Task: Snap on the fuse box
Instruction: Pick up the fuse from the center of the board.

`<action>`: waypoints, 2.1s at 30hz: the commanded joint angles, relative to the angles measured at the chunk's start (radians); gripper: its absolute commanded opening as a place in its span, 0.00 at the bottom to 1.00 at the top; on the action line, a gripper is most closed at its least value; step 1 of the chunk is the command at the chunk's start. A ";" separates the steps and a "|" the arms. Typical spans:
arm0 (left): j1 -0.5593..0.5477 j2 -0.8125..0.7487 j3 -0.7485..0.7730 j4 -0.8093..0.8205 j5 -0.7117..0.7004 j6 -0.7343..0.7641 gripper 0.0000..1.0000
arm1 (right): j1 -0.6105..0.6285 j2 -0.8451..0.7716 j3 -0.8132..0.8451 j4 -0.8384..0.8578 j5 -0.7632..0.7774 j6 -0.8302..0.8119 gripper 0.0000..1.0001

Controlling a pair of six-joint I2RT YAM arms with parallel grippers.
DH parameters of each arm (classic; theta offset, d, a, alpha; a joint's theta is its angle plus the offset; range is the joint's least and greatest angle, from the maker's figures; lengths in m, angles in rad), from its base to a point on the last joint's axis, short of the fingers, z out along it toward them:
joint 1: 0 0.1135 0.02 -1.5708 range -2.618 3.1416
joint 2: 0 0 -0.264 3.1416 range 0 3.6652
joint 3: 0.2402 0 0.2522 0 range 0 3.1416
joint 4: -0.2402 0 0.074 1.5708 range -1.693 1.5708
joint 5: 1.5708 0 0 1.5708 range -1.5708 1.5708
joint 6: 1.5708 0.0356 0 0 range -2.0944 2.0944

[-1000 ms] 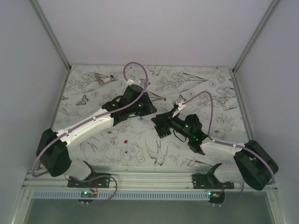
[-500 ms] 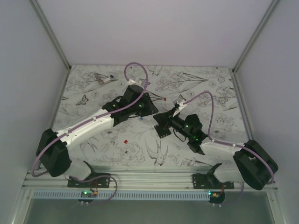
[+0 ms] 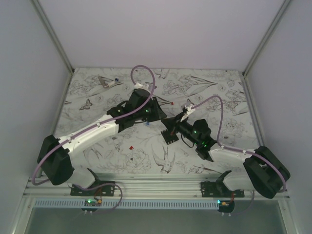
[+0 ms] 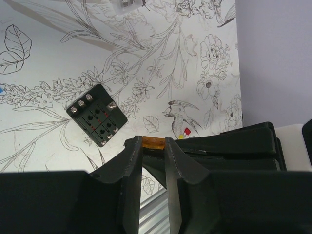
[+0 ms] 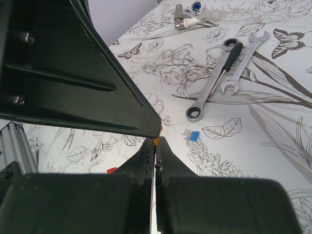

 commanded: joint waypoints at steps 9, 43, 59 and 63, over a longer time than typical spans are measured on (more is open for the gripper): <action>0.022 -0.068 -0.002 0.012 0.121 0.178 0.38 | -0.021 -0.037 0.033 0.003 -0.146 -0.102 0.00; 0.111 -0.193 -0.065 -0.064 0.795 0.837 0.33 | -0.156 -0.087 0.205 -0.299 -0.917 -0.200 0.00; 0.103 -0.142 -0.050 -0.076 0.823 0.855 0.15 | -0.152 -0.077 0.214 -0.313 -0.921 -0.209 0.00; 0.102 -0.151 -0.048 -0.078 0.822 0.853 0.19 | -0.151 -0.070 0.218 -0.316 -0.929 -0.209 0.00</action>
